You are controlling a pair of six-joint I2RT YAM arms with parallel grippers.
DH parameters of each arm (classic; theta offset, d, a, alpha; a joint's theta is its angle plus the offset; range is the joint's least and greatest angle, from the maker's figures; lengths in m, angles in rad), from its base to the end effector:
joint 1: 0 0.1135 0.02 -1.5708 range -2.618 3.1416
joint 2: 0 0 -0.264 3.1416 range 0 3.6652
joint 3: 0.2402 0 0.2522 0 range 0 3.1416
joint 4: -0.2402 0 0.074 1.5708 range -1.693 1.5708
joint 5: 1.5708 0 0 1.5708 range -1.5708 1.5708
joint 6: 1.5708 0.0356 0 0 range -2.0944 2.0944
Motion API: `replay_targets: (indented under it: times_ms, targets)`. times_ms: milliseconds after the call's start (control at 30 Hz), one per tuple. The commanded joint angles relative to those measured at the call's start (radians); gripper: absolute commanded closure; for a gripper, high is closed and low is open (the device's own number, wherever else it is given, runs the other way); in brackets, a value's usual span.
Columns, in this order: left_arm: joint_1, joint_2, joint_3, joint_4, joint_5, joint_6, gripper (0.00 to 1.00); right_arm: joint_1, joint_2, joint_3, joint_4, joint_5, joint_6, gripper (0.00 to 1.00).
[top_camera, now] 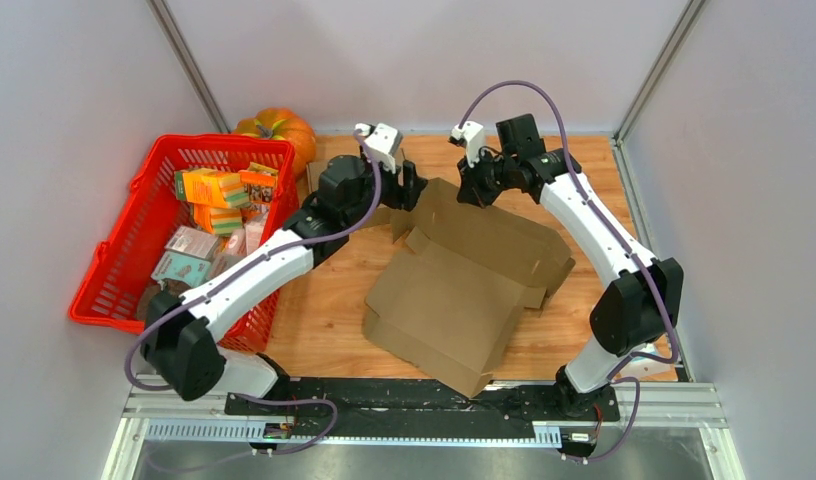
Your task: Fold the paper box
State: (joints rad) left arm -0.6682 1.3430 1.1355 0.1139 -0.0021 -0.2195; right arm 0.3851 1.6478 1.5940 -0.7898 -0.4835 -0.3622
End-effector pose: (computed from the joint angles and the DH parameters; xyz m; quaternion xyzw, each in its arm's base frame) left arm 0.2525 -0.1992 0.3687 0.1638 0.7210 -0.2884 0.6084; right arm 0.3258 0.1499 0.3446 -0.4105 0.8138 0.2277 0.3427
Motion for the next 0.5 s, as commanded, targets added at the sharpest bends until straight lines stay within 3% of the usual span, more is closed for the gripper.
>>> replay_targets:
  times_ms: [0,133,233,400,467]
  targets:
    - [0.010,0.102,0.085,-0.183,0.039,0.141,0.28,0.005,-0.020,0.004,0.004,-0.015,-0.055,1.00]
    - [0.016,0.151,0.127,-0.209,0.135,0.173,0.30,0.005,-0.017,0.007,0.009,-0.040,-0.067,0.99]
    - [0.016,0.177,0.127,-0.203,0.113,0.170,0.39,0.005,-0.016,0.003,0.015,-0.050,-0.078,0.98]
    - [0.015,0.171,0.089,-0.129,-0.037,0.149,0.85,0.005,-0.008,0.000,0.026,-0.035,-0.005,0.98]
    - [0.006,0.157,0.061,-0.118,-0.087,0.126,0.99,0.011,-0.013,0.006,0.055,0.037,0.102,0.80]
